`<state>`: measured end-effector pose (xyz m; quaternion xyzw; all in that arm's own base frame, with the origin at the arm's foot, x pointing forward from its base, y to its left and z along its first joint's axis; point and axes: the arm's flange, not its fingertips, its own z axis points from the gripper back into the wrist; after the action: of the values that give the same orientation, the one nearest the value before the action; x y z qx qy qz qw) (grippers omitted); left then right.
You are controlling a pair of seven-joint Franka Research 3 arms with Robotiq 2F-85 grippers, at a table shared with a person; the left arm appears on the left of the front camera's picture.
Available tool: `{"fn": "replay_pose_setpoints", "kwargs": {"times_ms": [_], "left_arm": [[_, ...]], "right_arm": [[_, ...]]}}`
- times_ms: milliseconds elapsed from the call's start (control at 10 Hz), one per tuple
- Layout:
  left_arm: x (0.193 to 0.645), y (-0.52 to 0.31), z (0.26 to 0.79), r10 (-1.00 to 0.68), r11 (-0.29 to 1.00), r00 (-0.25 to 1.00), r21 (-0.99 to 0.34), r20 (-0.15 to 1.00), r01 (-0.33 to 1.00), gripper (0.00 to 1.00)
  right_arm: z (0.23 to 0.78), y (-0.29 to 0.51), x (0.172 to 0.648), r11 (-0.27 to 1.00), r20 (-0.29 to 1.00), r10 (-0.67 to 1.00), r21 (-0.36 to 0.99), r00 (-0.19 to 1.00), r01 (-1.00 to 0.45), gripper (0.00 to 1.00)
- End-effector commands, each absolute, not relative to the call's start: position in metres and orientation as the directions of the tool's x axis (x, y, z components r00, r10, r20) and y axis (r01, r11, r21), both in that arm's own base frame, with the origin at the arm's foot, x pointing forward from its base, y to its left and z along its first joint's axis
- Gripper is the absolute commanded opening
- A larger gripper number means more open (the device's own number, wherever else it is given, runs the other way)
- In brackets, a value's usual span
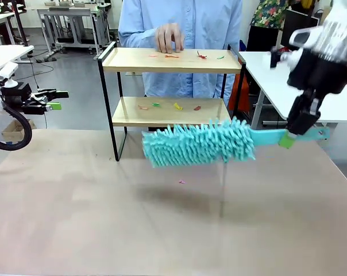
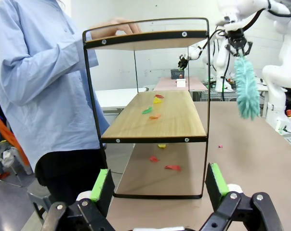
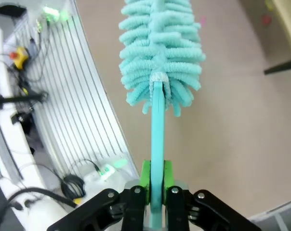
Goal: Clean the shelf.
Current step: Clean the specific section of the Shelf indicated by the human with the Duster.
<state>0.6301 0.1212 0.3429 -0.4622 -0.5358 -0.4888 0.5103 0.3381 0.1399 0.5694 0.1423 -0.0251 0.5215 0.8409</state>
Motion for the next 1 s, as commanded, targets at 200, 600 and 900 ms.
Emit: {"fn": "replay_pose_setpoints", "kwargs": {"times_ms": [200,600,900], "left_arm": [[0.630,0.121,0.346,-0.008,0.098,-0.056,0.057,0.998,0.994,1.00],[0.630,0.121,0.346,-0.008,0.098,-0.056,0.057,0.998,0.994,1.00],[0.630,0.121,0.346,-0.008,0.098,-0.056,0.057,0.998,0.994,1.00]], "right_arm": [[0.619,0.204,0.298,0.582,0.308,0.681,0.324,0.664,-0.746,0.13],[0.625,0.204,0.292,0.571,0.274,0.701,0.336,0.658,-0.749,0.13],[0.625,0.208,0.289,0.567,0.251,0.713,0.344,0.655,-0.749,0.13]]}}
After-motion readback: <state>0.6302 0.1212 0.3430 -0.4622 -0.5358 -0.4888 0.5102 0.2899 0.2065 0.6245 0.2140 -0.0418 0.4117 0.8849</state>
